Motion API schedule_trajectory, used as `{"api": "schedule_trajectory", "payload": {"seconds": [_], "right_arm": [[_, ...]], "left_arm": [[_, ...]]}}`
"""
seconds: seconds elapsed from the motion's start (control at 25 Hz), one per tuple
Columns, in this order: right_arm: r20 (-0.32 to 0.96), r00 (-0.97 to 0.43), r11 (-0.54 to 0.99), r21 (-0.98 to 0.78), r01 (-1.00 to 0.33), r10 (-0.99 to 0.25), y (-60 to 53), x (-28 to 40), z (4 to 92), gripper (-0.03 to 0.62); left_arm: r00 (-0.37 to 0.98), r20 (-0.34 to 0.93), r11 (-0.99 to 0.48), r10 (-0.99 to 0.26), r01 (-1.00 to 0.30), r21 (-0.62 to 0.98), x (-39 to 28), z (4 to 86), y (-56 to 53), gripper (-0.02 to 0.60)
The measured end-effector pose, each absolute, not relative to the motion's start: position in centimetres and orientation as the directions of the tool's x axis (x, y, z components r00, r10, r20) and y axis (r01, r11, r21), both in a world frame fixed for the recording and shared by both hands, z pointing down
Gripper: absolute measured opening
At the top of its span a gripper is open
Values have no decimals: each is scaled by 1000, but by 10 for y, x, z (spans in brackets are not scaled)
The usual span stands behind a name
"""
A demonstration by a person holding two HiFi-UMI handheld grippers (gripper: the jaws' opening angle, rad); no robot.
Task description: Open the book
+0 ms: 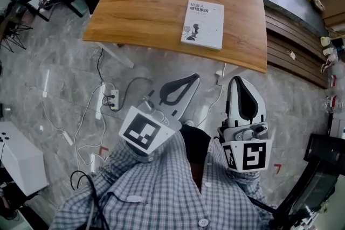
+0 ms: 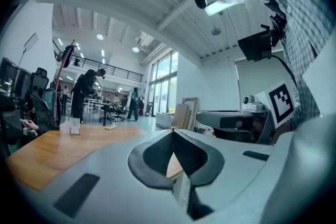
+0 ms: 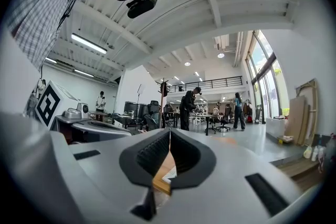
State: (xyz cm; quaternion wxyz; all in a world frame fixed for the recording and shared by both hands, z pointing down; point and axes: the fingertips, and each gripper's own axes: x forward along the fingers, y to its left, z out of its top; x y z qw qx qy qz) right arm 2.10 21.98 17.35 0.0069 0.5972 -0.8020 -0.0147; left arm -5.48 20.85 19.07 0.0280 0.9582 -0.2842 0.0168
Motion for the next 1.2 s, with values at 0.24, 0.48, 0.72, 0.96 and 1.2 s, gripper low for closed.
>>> {"api": "schedule_trajectory", "payload": {"seconds": [0.24,0.48,0.72,0.96,1.2], "right_arm": [[-10,-305,305,6,-952,-952,226,33,178,21],[-17,-321,321,-2,-947,-947,232,42,177,21],[-19,-324,324,-14,-946,-946,230,51,180,21],[1,-300,300,13,-954,-954,226,63,187,21],[5,-290,290,18,-957,-957,210,67,193,21]], "left_arm": [[815,49,-814,-577,-579,37,-49,191,215,9],[801,44,-801,-597,-599,27,-42,189,224,9],[789,48,-789,-612,-614,36,-36,192,223,9],[787,44,-786,-615,-616,41,-29,195,211,9],[795,48,-794,-605,-606,38,-25,202,191,9]]}}
